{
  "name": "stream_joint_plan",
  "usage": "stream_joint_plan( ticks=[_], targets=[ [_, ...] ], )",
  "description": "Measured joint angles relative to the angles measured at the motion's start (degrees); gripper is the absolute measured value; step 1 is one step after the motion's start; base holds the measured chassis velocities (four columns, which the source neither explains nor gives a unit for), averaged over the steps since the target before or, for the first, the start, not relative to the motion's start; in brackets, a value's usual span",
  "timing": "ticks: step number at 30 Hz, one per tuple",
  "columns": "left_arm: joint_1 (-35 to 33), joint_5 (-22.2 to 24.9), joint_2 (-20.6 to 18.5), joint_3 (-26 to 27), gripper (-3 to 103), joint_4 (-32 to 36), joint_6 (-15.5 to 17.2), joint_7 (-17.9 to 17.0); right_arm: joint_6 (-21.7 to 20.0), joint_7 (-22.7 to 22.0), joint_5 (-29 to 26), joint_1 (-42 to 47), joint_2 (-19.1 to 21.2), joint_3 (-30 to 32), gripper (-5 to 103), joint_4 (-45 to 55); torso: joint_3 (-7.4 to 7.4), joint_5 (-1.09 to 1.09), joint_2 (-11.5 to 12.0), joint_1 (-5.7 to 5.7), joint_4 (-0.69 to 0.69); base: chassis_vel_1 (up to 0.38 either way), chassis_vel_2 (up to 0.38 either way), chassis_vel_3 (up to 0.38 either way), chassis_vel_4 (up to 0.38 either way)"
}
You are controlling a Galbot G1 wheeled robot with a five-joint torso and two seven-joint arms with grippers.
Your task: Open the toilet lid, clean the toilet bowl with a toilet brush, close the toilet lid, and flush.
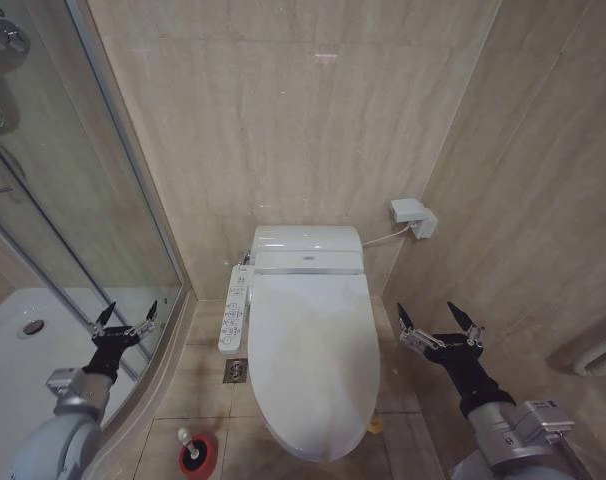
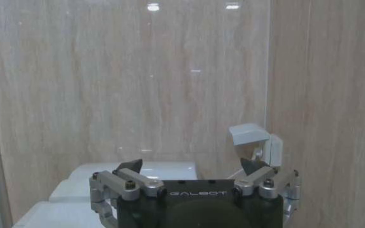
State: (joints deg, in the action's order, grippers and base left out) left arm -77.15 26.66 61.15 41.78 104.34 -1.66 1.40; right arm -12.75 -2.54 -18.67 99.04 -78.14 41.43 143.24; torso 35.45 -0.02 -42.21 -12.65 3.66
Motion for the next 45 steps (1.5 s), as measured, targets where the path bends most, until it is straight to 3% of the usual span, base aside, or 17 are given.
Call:
stream_joint_plan(
  ticks=[8, 11, 18, 31, 32, 39, 40, 45],
  targets=[
    [8.5, 0.9, -3.7, -6.1, 95, -9.0, -1.7, 0.8, 0.0, 0.0, 0.0, 0.0, 0.0, 0.0, 100, 0.0, 0.0, 0.01, 0.0, 0.0, -0.01, 0.0, 0.0, 0.0, 0.0],
    [15.2, 0.9, -4.9, -11.5, 92, -13.4, -1.9, 0.9, 0.0, 0.0, 0.0, 0.0, 0.0, 0.0, 100, 0.0, 0.0, 0.02, 0.0, 0.0, 0.01, 0.0, 0.0, 0.0, 0.0],
    [22.7, 1.2, -5.4, -17.3, 92, -18.6, -4.0, 1.3, 0.0, 0.0, 0.0, 0.0, 0.0, 0.0, 100, 0.0, 0.0, 0.03, 0.0, 0.01, 0.0, 0.0, 0.0, 0.0, 0.0],
    [40.3, 1.5, -5.4, -30.7, 89, -34.7, -7.6, 3.8, 0.0, 0.0, 0.0, 0.0, 0.0, 0.0, 100, 0.0, 0.0, 0.03, 0.0, 0.0, 0.0, 0.0, 0.0, 0.0, 0.0],
    [42.0, 1.5, -5.1, -32.1, 71, -36.3, -8.2, 4.4, 0.0, 0.0, 0.0, 0.0, 0.0, 0.0, 100, 0.0, 0.0, 0.02, 0.0, 0.0, 0.0, 0.0, 0.0, 0.0, 0.0],
    [48.8, 0.9, -3.4, -37.9, 71, -42.8, -10.4, 7.1, 0.0, 0.0, 0.0, 0.0, 0.0, 0.0, 100, 0.0, 0.0, 0.02, 0.0, 0.0, 0.01, 0.0, 0.0, 0.0, 0.0],
    [50.0, 0.6, -2.9, -38.6, 55, -44.2, -10.9, 7.5, 0.0, 0.0, 0.0, 0.0, 0.0, 0.0, 100, 0.0, 0.0, 0.03, 0.0, 0.0, 0.01, 0.0, 0.0, 0.0, 0.0],
    [54.4, -0.7, -1.0, -41.3, 55, -50.3, -13.6, 10.2, 0.0, 0.0, 0.0, 0.0, 0.0, 0.0, 100, 0.0, 0.0, 0.03, 0.0, 0.0, -0.01, 0.0, 0.0, 0.0, 0.0]
  ],
)
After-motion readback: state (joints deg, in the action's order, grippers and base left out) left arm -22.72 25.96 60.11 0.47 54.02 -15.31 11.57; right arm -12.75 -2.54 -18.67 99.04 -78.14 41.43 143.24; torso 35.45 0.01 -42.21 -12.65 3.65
